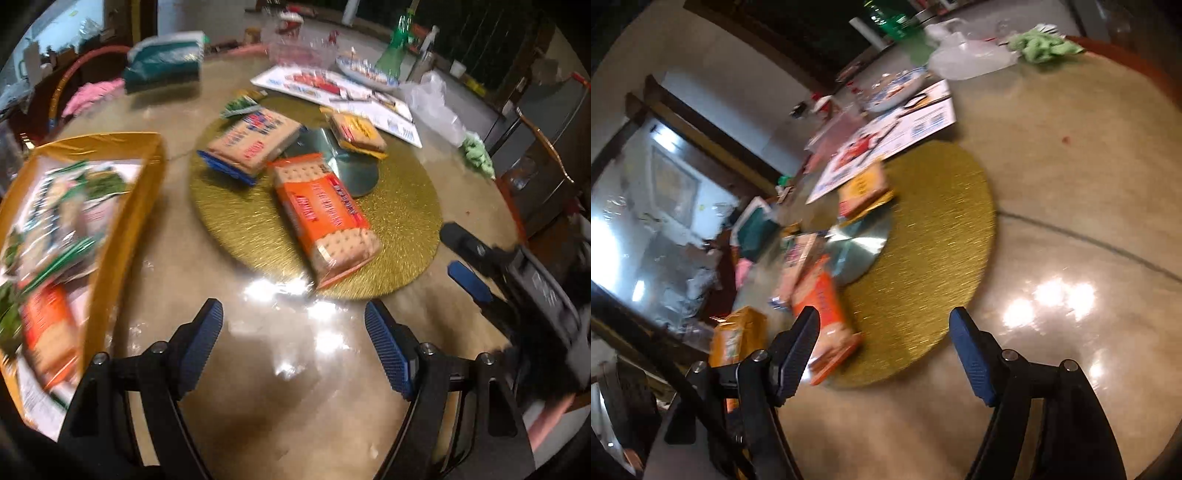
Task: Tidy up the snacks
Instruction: 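Grasp the orange soda cracker pack on the lazy-susan with the left gripper, then grasp yellow salted-egg cracker pack with right gripper while left gripper holds orange pack, then lower both held cracker packs into the yellow tray and open both grippers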
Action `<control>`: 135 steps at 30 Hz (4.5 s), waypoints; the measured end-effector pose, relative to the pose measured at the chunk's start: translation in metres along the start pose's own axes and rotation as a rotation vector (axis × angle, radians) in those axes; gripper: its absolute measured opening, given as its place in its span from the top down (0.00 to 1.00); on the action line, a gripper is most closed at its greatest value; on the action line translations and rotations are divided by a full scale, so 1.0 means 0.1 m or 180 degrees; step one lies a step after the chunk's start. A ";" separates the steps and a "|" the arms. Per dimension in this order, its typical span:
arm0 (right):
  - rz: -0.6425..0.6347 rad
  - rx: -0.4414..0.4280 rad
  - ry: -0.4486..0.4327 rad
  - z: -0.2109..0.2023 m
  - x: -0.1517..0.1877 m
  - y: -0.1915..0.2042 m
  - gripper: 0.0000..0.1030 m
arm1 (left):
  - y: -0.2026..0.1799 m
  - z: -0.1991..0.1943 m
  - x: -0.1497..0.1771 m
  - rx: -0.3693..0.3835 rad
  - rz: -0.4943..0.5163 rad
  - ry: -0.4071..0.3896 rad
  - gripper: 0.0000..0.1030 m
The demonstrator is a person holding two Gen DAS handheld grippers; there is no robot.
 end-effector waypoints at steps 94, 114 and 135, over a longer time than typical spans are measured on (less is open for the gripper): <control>-0.1818 0.0779 0.0812 -0.17 1.19 0.42 0.32 | 0.26 -0.16 0.99 -0.0510 0.0477 -0.0005 0.33; -0.1569 -0.0223 0.0819 -0.25 1.25 0.96 0.34 | 1.03 -0.99 0.89 -0.0101 -0.0311 -0.0424 0.44; -0.2097 -0.0776 0.1593 1.84 1.50 2.86 0.34 | 2.93 -0.70 0.65 -0.0688 -0.1226 -0.0381 0.44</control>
Point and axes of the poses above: each gripper's, at about its wrist camera, not at the fingertips, and z roughly the way its jaws point, y to its left, x to its underside, the point moved 8 cm from there along z, roughly the way its jaws point, and after that the axes turned 14 degrees about -x, right-handed, at the moved point
